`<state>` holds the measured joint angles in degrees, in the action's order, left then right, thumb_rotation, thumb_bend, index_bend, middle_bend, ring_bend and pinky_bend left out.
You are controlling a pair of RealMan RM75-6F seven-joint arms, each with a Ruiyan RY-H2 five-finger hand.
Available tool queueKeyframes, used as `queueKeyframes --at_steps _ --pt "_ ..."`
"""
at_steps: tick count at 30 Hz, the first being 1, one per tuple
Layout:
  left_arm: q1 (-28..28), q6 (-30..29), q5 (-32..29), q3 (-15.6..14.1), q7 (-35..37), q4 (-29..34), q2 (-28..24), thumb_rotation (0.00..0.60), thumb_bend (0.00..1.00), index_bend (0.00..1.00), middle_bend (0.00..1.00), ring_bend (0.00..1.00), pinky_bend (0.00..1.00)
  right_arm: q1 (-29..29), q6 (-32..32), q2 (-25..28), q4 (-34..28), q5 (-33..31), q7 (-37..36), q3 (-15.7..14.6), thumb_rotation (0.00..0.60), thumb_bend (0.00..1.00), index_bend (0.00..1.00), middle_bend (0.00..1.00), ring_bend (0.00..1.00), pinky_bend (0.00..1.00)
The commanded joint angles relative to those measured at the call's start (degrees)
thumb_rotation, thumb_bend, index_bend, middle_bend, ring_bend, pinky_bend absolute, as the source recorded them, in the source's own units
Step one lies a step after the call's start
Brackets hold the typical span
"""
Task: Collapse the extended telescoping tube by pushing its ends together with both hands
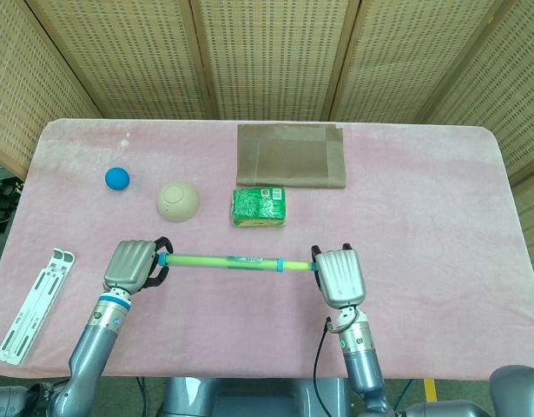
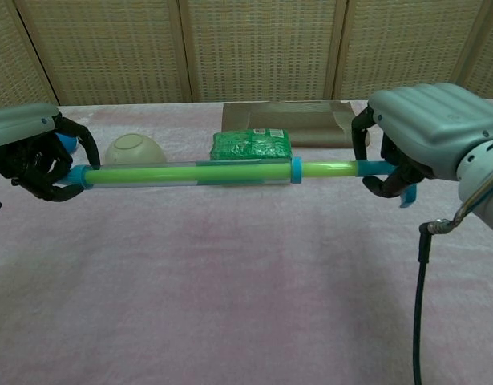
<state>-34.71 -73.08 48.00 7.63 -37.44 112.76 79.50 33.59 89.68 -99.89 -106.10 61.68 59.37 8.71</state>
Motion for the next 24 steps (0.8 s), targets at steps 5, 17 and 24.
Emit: queueKeyframes --at_steps 5,17,24 --pt "0.3 2.5 -4.7 -1.2 -0.3 0.0 -3.1 0.600 0.16 0.00 0.00 0.00 0.07 -1.4 0.6 3.6 -2.7 -7.7 7.0 0.8 0.600 0.27 0.17 0.09 0.11 0.03" --pt "5.4 2.1 4.7 -4.8 9.7 -0.8 -7.8 0.600 0.16 0.00 0.00 0.00 0.00 -5.0 -0.6 10.2 -1.7 -12.0 2.5 -0.3 0.600 0.23 0.11 0.00 0.00 0.00" --pt "13.6 -10.3 22.0 -10.4 14.0 -8.6 -6.2 0.600 0.17 0.00 0.00 0.00 0.00 -10.7 -2.7 17.8 0.7 1.3 -13.4 -8.8 0.600 0.23 0.11 0.00 0.00 0.00"
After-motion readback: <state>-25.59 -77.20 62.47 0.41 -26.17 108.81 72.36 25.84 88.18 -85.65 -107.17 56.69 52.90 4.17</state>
